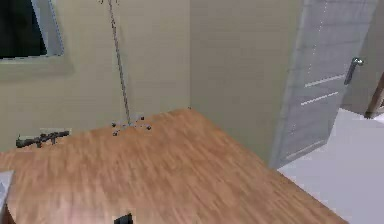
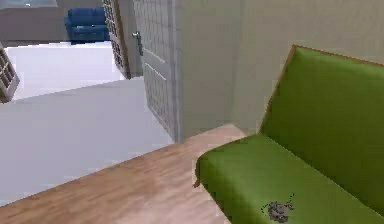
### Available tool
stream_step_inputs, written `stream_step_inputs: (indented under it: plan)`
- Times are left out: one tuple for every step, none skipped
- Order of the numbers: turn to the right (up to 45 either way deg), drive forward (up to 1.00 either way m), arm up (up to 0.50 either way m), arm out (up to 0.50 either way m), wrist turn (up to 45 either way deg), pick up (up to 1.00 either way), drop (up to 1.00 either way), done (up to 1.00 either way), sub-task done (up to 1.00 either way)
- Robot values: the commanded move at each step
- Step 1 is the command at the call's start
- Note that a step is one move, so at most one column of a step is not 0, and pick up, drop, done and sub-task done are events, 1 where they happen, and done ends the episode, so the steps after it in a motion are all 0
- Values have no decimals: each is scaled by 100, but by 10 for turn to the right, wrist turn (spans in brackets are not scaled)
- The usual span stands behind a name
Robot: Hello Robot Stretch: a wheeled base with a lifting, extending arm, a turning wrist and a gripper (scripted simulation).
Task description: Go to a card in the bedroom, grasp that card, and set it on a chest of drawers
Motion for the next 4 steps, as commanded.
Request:
stream_step_inputs:
  plan:
    - [450,0,0,0,0,0,0,0,0]
    - [270,0,0,0,0,0,0,0,0]
    - [0,10,0,0,0,0,0,0,0]
    - [-150,0,0,0,0,0,0,0,0]
